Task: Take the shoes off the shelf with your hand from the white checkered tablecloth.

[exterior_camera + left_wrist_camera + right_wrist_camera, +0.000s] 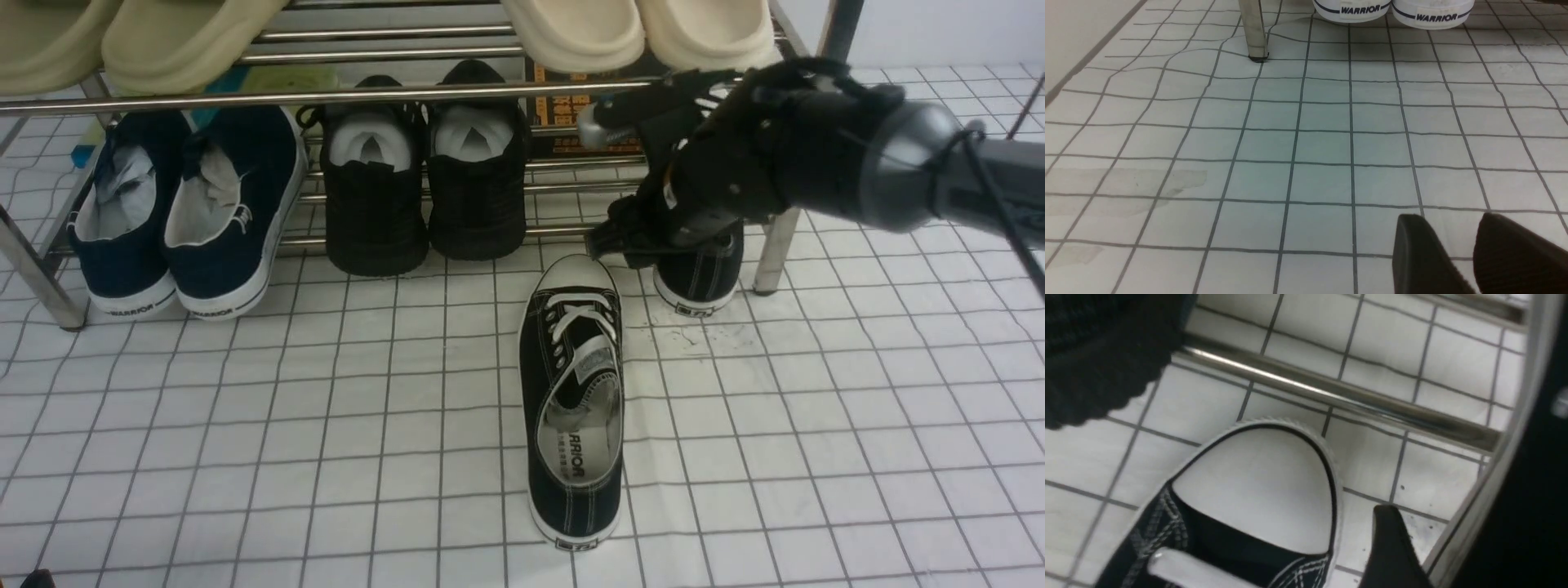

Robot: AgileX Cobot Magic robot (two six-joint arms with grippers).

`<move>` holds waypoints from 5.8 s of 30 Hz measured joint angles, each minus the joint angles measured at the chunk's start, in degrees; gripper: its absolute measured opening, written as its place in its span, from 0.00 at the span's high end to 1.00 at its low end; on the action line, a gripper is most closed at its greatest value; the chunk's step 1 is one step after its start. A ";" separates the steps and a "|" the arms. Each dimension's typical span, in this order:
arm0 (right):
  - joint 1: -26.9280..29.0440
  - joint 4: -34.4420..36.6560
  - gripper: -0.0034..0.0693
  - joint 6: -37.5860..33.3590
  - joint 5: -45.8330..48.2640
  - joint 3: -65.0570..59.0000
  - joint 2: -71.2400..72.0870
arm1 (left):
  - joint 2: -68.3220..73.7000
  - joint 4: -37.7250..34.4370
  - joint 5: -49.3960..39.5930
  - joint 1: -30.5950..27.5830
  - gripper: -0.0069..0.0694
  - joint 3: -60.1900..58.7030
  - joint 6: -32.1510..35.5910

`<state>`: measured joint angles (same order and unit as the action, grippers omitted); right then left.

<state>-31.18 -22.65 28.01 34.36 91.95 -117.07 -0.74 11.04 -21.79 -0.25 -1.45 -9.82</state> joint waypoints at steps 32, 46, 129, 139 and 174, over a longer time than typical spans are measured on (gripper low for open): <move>-3.40 14.89 0.94 -15.12 35.99 -9.89 26.37 | 0.00 0.16 -0.06 0.00 0.59 0.00 0.00; -3.40 29.22 0.94 -10.73 13.13 -29.33 30.71 | 0.00 0.16 -0.06 0.00 0.59 0.00 0.00; -3.76 12.09 0.87 20.79 -6.39 -29.46 20.77 | 0.00 0.31 -0.06 0.00 0.59 0.00 0.00; -3.95 12.28 0.70 15.57 -3.37 -29.36 23.86 | 0.00 0.31 -0.06 0.00 0.59 0.00 0.00; -3.95 18.09 0.97 -14.18 -13.21 -62.20 83.85 | 0.00 0.31 -0.06 0.00 0.59 0.00 0.00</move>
<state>-35.13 -4.56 13.83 21.15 29.75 -33.22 -0.74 11.35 -21.85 -0.25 -1.45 -9.82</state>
